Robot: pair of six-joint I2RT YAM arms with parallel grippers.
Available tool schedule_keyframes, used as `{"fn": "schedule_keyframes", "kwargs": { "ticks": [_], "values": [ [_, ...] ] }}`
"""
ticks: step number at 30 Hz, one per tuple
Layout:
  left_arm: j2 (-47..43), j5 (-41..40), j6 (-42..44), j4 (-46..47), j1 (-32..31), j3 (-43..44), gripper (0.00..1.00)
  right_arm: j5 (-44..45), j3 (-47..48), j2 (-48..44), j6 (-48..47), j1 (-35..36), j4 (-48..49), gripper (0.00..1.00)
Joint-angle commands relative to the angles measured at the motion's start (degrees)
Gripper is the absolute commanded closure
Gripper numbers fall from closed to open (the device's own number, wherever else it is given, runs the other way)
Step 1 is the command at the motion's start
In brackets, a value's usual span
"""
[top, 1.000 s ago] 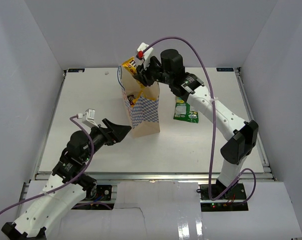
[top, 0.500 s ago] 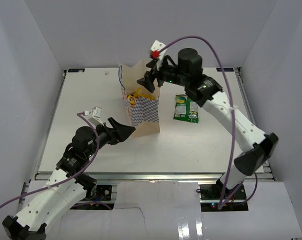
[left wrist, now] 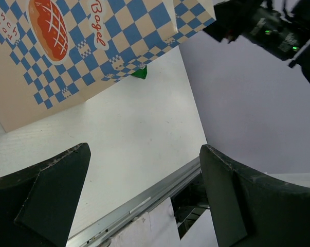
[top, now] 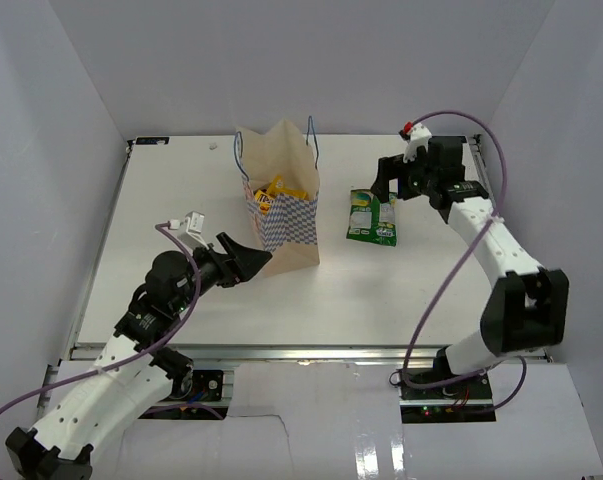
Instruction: Place the snacks into the paper bag
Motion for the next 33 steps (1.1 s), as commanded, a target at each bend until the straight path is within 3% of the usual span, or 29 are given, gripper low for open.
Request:
{"fn": "schedule_keyframes", "kwargs": {
  "ticks": [1, 13, 23, 29, 33],
  "values": [
    [1.9, 1.4, 0.9, 1.7, -0.1, 0.9, 0.02, 4.1, 0.6, 5.7, 9.3, -2.5, -3.5, 0.02],
    [-1.8, 0.1, -1.5, 1.2, -0.1, -1.3, 0.02, 12.4, 6.2, 23.9, 14.5, -2.5, -3.6, 0.02],
    [1.3, 0.9, -0.8, 1.9, -0.1, 0.2, 0.02, 10.3, 6.6, 31.4, 15.0, -2.5, -2.9, 0.05],
    [2.5, 1.5, -0.7, 3.1, -0.1, 0.8, 0.02, 8.1, 3.1, 31.3, 14.4, -2.7, -1.2, 0.32],
    [2.9, 2.2, -0.3, 6.6, -0.1, 2.7, 0.02, 4.9, 2.7, 30.6, 15.1, -4.5, -1.1, 0.67]
  ]
}}
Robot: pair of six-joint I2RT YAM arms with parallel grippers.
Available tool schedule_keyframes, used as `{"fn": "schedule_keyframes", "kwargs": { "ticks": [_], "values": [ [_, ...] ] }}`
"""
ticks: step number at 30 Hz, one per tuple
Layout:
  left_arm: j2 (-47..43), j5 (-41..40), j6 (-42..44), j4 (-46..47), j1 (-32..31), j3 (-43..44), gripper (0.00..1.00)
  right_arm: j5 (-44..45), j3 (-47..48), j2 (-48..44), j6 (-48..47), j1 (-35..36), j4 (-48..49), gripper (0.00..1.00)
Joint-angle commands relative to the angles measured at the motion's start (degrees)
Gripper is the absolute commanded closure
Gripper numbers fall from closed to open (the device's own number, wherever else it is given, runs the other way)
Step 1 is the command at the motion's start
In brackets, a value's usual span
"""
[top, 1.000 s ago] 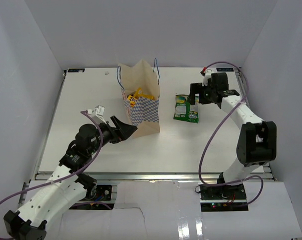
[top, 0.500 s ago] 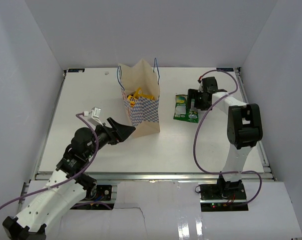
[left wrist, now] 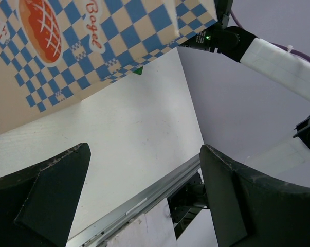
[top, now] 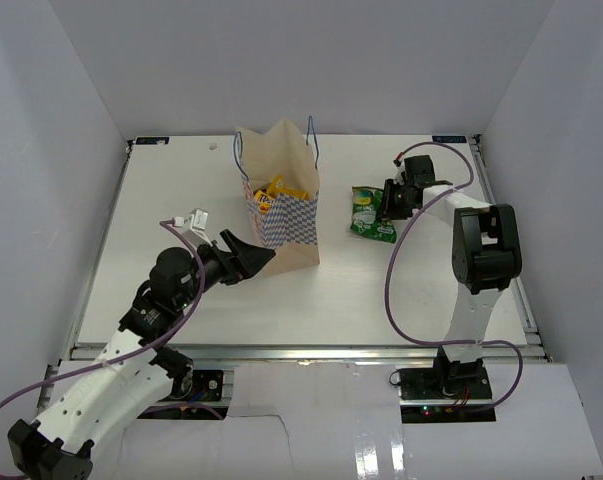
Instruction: Place the snacks into the paper bag
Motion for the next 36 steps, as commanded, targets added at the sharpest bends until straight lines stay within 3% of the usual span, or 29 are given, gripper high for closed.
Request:
{"fn": "schedule_keyframes", "kwargs": {
  "ticks": [1, 3, 6, 12, 17, 21, 26, 31, 33, 36],
  "values": [
    [0.4, 1.7, 0.8, 5.0, -0.1, 3.8, 0.02, -2.0, -1.4, -0.6, -0.3, -1.9, -0.3, 0.71],
    [2.0, 3.2, 0.4, 7.5, -0.1, 5.0, 0.02, -4.2, -1.1, -2.6, -1.2, -3.2, -0.1, 0.83],
    [5.8, 6.2, -0.9, 12.0, -0.1, 6.5, 0.02, -10.0, -0.8, -6.9, -5.7, -4.9, -0.2, 0.92],
    [15.7, 11.8, -0.7, 16.5, -1.6, 11.4, 0.02, -33.3, -3.7, -19.4, -17.3, -10.0, -0.2, 0.92],
    [17.3, 11.7, 1.5, 16.6, -3.3, 14.8, 0.02, -42.7, -5.2, -29.2, -20.2, -10.7, 0.3, 0.92],
    [16.1, 12.1, 2.9, 16.6, -3.6, 15.2, 0.02, -47.8, -4.5, -38.1, -15.6, -9.9, 6.6, 0.92],
    [9.4, 8.3, 5.8, 11.3, -3.7, 12.8, 0.02, -44.9, 8.5, -39.9, -12.3, -1.6, 8.7, 0.92],
    [1.5, 2.5, 7.4, 0.1, -3.7, 10.9, 0.02, -32.6, 21.4, -36.4, -15.2, 10.2, 6.3, 0.92],
    [-2.7, -0.1, 7.4, -4.1, -3.7, 10.3, 0.02, -26.9, 30.1, -31.5, -18.6, 18.1, 4.3, 0.92],
    [-7.6, -2.3, 6.9, -7.6, -3.7, 9.5, 0.02, -18.8, 35.8, -27.0, -24.2, 23.4, 2.3, 0.92]
  ]
}}
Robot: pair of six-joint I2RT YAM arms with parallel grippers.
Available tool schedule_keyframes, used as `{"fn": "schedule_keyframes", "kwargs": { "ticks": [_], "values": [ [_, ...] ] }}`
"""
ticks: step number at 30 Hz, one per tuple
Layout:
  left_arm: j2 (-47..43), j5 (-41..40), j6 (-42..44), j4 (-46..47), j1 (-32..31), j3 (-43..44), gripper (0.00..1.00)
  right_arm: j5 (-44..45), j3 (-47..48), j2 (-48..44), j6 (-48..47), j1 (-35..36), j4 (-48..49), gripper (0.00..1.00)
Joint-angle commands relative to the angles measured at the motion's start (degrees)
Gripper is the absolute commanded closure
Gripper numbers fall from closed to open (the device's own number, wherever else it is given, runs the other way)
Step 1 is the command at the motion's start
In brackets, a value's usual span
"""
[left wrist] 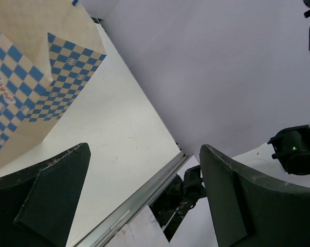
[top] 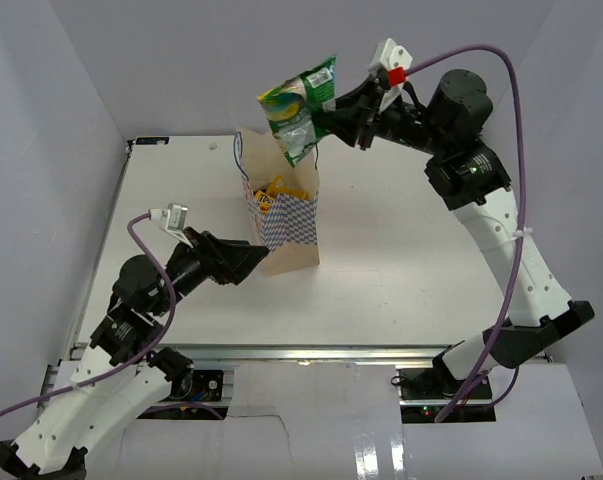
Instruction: Place the snacks into the paper bag
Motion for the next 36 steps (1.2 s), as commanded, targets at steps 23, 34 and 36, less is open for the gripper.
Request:
{"fn": "schedule_keyframes", "kwargs": {
  "ticks": [23, 34, 36],
  "values": [
    [-7.9, -8.4, -0.6, -13.4, -0.3, -2.2, 0.02, 26.5, 1.5, 16.3, -30.9, 14.2, 3.4, 0.88],
    [-8.9, -9.0, -0.9, -13.2, -0.3, -2.6, 0.02, 27.8, -3.1, 12.8, -29.4, 14.2, 3.8, 0.33],
    [-8.5, -9.0, -0.9, -13.2, -0.3, -2.4, 0.02, 27.2, -3.1, 11.3, -28.5, 14.2, 3.3, 0.31]
  ]
}}
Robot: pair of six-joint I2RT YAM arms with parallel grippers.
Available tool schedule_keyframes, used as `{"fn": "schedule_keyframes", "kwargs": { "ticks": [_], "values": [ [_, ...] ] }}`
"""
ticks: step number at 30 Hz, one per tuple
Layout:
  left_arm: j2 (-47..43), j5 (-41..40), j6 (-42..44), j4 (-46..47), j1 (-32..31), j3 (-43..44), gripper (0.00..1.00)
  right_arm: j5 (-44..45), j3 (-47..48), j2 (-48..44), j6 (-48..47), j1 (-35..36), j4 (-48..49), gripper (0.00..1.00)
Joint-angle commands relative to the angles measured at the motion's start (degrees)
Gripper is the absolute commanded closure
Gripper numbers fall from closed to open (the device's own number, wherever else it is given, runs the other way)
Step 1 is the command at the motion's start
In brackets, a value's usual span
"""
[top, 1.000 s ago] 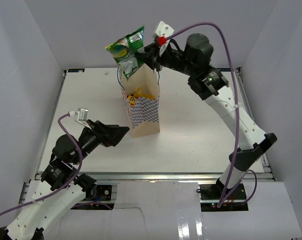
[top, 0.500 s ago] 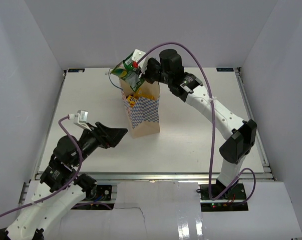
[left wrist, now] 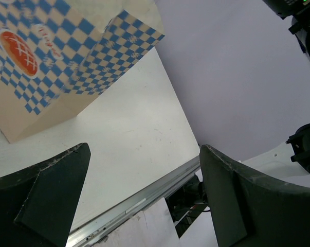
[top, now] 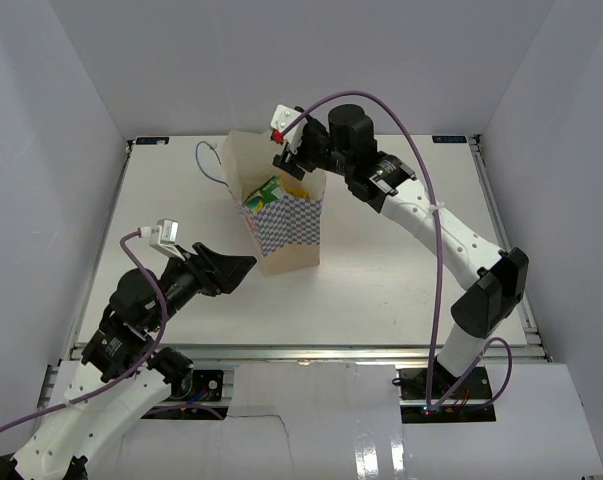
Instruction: Place the snacks into the paper bag
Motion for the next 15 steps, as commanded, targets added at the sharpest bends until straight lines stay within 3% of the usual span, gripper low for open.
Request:
{"fn": "schedule_keyframes", "kwargs": {
  "ticks": [1, 6, 7, 10, 15],
  "values": [
    [0.5, -0.6, 0.4, 0.0, -0.3, 0.1, 0.02, -0.4, 0.8, -5.7, 1.4, 0.2, 3.7, 0.28],
    [2.5, -0.5, 1.6, -0.2, -0.3, 1.8, 0.02, 3.6, 3.3, -10.1, 7.6, -0.3, -2.1, 0.11],
    [2.7, -0.7, 1.8, -0.4, -0.3, 2.2, 0.02, 6.4, 2.1, -11.4, 11.6, -0.6, -2.8, 0.03],
    [3.4, -2.2, 3.1, -1.4, -0.3, 3.6, 0.02, 4.3, -6.7, -18.6, 16.8, -4.9, -5.0, 0.02],
    [3.4, -8.8, 5.3, -4.9, -0.3, 5.0, 0.02, 3.2, -21.7, -29.8, 23.1, -19.7, -8.7, 0.04]
  ]
}}
